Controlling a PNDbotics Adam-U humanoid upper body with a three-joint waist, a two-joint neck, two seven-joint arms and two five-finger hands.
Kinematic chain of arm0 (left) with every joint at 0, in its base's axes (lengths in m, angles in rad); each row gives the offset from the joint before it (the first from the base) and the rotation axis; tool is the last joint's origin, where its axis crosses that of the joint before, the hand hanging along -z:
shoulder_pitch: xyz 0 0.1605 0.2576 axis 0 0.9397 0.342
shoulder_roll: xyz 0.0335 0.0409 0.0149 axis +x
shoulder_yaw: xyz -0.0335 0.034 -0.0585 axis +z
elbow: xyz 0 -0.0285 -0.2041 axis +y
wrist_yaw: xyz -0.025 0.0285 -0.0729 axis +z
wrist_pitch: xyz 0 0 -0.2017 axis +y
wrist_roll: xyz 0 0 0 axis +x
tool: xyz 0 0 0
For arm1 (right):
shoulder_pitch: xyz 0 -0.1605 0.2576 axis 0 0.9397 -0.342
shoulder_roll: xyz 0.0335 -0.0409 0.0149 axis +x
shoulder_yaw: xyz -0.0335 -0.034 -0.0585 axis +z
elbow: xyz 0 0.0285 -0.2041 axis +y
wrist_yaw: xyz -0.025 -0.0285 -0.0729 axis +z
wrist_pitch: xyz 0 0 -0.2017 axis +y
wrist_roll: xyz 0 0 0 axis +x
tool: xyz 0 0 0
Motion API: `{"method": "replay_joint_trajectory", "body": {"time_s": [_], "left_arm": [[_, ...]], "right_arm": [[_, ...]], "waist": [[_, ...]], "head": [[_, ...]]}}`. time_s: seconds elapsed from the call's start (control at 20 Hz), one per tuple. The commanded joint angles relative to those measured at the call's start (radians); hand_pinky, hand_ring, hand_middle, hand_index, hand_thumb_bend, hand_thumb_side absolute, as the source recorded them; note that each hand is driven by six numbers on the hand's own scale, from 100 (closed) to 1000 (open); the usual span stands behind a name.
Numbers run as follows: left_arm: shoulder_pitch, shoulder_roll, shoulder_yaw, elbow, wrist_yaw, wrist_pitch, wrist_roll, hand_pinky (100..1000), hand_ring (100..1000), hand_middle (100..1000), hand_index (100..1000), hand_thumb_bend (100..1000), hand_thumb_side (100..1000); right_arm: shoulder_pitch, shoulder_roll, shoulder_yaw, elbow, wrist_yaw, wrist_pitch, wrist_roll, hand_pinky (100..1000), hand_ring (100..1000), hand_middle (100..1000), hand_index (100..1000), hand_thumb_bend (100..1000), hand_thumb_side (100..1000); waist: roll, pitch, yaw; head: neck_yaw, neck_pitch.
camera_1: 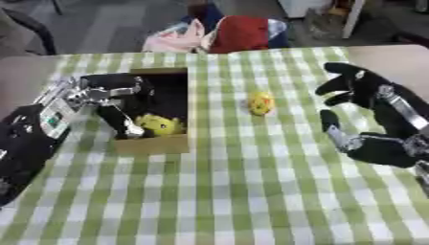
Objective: Pick up objects on the table and place them in the box.
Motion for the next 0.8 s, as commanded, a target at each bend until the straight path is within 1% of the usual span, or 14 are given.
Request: {"method": "replay_joint_trajectory", "body": {"time_s": [0.05, 0.15, 0.2, 0.25, 0.3, 0.35, 0.5, 0.55, 0.6, 0.65, 0.7, 0.8], "left_arm": [[-0.002, 0.06, 0.031, -0.091, 0.087, 0.029, 0.002, 693, 663, 694, 815, 712, 684], [0.018, 0.081, 0.056, -0.151, 0.159, 0.056, 0.011, 691, 656, 689, 813, 709, 691], [0.031, 0.09, 0.073, -0.184, 0.197, 0.075, 0.023, 679, 633, 667, 804, 683, 686], [0.045, 0.098, 0.089, -0.217, 0.233, 0.098, 0.039, 677, 629, 664, 803, 679, 685], [0.062, 0.102, 0.108, -0.251, 0.27, 0.124, 0.062, 665, 610, 642, 794, 650, 672], [0.08, 0.106, 0.124, -0.286, 0.304, 0.152, 0.086, 663, 608, 640, 793, 646, 670], [0.137, 0.109, 0.163, -0.379, 0.377, 0.222, 0.143, 653, 594, 625, 785, 616, 651], [0.155, 0.109, 0.173, -0.407, 0.396, 0.241, 0.158, 652, 593, 624, 784, 611, 649], [0.171, 0.108, 0.183, -0.429, 0.411, 0.258, 0.17, 650, 591, 621, 781, 601, 645], [0.189, 0.106, 0.196, -0.451, 0.424, 0.274, 0.183, 649, 589, 620, 779, 594, 644], [0.207, 0.101, 0.209, -0.472, 0.44, 0.288, 0.196, 646, 586, 616, 777, 587, 637], [0.239, 0.094, 0.236, -0.508, 0.471, 0.312, 0.22, 643, 583, 612, 773, 578, 631]], "right_arm": [[-0.03, -0.044, -0.017, 0.009, -0.003, -0.003, -0.004, 724, 812, 682, 948, 115, 100], [-0.056, -0.069, -0.019, 0.032, -0.009, -0.004, -0.003, 725, 813, 685, 947, 132, 100], [-0.073, -0.087, -0.016, 0.046, -0.01, -0.005, 0.0, 726, 813, 689, 945, 150, 100], [-0.091, -0.104, -0.012, 0.064, -0.009, -0.008, 0.006, 726, 813, 691, 944, 153, 100], [-0.113, -0.123, -0.005, 0.086, -0.005, -0.01, 0.014, 726, 813, 696, 941, 174, 100], [-0.136, -0.139, 0.005, 0.113, 0.003, -0.013, 0.025, 727, 813, 698, 940, 179, 100], [-0.211, -0.172, 0.048, 0.203, 0.04, -0.037, 0.07, 729, 813, 713, 935, 230, 111], [-0.237, -0.175, 0.063, 0.237, 0.056, -0.048, 0.088, 729, 814, 716, 935, 239, 117], [-0.259, -0.175, 0.078, 0.267, 0.065, -0.067, 0.106, 730, 814, 720, 934, 255, 141], [-0.284, -0.171, 0.092, 0.309, 0.079, -0.072, 0.126, 729, 814, 719, 935, 251, 153], [-0.307, -0.164, 0.105, 0.349, 0.091, -0.078, 0.145, 732, 818, 726, 937, 259, 178], [-0.344, -0.144, 0.123, 0.417, 0.114, -0.093, 0.18, 734, 820, 730, 937, 272, 194]], "waist": [[-0.002, -0.014, 0.004], [-0.004, -0.016, 0.011], [-0.006, -0.017, 0.016], [-0.008, -0.018, 0.02], [-0.01, -0.019, 0.027], [-0.012, -0.019, 0.033], [-0.015, -0.021, 0.053], [-0.015, -0.022, 0.059], [-0.015, -0.022, 0.066], [-0.015, -0.023, 0.073], [-0.015, -0.022, 0.081], [-0.014, -0.021, 0.094]], "head": [[-0.005, -0.009], [-0.009, -0.009], [-0.012, -0.008], [-0.013, -0.007], [-0.017, -0.007], [-0.019, -0.007], [-0.026, -0.007], [-0.028, -0.007], [-0.029, -0.007], [-0.032, -0.008], [-0.035, -0.008], [-0.039, -0.008]]}}
